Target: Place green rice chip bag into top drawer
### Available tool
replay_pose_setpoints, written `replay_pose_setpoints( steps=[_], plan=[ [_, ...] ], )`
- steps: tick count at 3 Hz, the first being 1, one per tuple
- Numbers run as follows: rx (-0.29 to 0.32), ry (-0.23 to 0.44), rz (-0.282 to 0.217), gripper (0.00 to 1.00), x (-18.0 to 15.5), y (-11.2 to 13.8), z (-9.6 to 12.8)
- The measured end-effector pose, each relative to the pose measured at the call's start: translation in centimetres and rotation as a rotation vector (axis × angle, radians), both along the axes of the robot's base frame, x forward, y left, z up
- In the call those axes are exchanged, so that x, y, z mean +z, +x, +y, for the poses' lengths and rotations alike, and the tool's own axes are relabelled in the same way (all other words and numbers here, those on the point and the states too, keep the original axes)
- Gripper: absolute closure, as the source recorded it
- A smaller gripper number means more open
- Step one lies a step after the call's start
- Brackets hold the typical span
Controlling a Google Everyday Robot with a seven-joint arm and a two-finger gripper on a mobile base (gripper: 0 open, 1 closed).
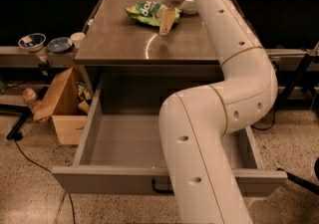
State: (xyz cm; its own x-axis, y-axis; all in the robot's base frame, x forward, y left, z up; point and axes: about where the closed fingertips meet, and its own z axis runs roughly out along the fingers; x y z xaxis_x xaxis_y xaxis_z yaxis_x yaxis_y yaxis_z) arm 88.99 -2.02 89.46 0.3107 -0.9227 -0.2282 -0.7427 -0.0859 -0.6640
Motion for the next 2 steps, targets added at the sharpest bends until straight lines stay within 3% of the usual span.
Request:
replay_pose_setpoints(
  steps=[2],
  plan=[
    [-0.041,-0.120,-0.035,0.00,-2.3,2.4,0.5]
  ],
)
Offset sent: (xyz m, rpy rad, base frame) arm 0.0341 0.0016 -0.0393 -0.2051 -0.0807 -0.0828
